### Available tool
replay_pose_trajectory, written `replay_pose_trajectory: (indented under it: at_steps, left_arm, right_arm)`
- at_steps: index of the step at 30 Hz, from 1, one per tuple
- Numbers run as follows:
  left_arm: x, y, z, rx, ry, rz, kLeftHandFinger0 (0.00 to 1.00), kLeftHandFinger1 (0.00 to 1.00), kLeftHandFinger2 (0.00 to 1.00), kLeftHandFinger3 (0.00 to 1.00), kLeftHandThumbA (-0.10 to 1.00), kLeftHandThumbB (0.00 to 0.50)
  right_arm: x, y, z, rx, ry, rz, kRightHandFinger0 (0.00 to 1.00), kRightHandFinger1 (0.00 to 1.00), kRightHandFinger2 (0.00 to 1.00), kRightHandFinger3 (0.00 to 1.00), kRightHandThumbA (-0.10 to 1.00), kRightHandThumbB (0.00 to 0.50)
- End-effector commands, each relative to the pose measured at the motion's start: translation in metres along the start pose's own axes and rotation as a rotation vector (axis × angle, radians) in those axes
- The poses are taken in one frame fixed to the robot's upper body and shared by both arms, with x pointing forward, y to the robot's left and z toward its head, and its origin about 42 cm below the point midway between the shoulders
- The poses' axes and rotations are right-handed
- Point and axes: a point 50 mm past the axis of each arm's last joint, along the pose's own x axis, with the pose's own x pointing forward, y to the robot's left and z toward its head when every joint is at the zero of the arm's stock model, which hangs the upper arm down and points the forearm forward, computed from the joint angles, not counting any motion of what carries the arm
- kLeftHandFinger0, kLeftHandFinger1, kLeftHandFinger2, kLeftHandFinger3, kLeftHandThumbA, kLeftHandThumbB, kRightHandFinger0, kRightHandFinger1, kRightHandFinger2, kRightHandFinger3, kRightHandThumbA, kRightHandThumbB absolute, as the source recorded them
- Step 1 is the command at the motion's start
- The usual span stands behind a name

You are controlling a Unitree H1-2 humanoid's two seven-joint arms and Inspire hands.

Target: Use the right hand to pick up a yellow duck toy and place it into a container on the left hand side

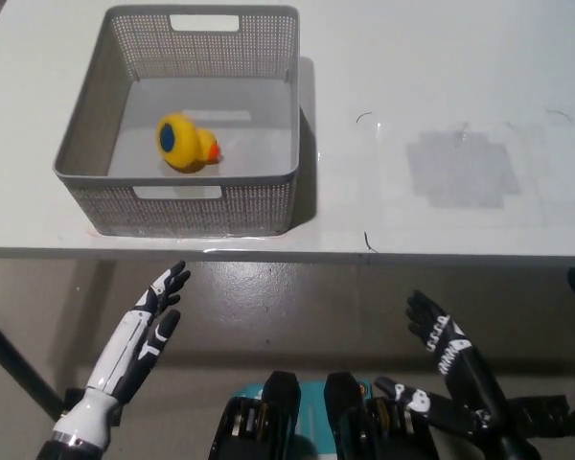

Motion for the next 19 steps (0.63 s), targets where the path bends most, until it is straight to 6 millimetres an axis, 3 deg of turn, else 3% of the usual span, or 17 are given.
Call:
replay_pose_trajectory:
  at_steps: [1, 14, 19]
  left_arm:
    - [0.006, 0.009, 0.007, 0.011, -0.059, 0.018, 1.0, 1.0, 1.0, 1.0, 1.0, 0.193]
    - [0.007, 0.018, 0.01, 0.029, -0.045, 0.024, 1.0, 1.0, 1.0, 1.0, 1.0, 0.173]
    - [0.005, 0.008, 0.007, 0.033, -0.03, 0.008, 1.0, 1.0, 1.0, 1.0, 1.0, 0.172]
  right_arm:
    - [0.004, -0.004, 0.011, 0.007, -0.067, 0.016, 1.0, 1.0, 1.0, 1.0, 1.0, 0.18]
    - [0.025, 0.001, 0.01, -0.034, -0.07, 0.032, 1.0, 1.0, 1.0, 1.0, 1.0, 0.197]
    - [0.025, 0.0, 0.012, -0.042, -0.071, 0.034, 1.0, 1.0, 1.0, 1.0, 1.0, 0.212]
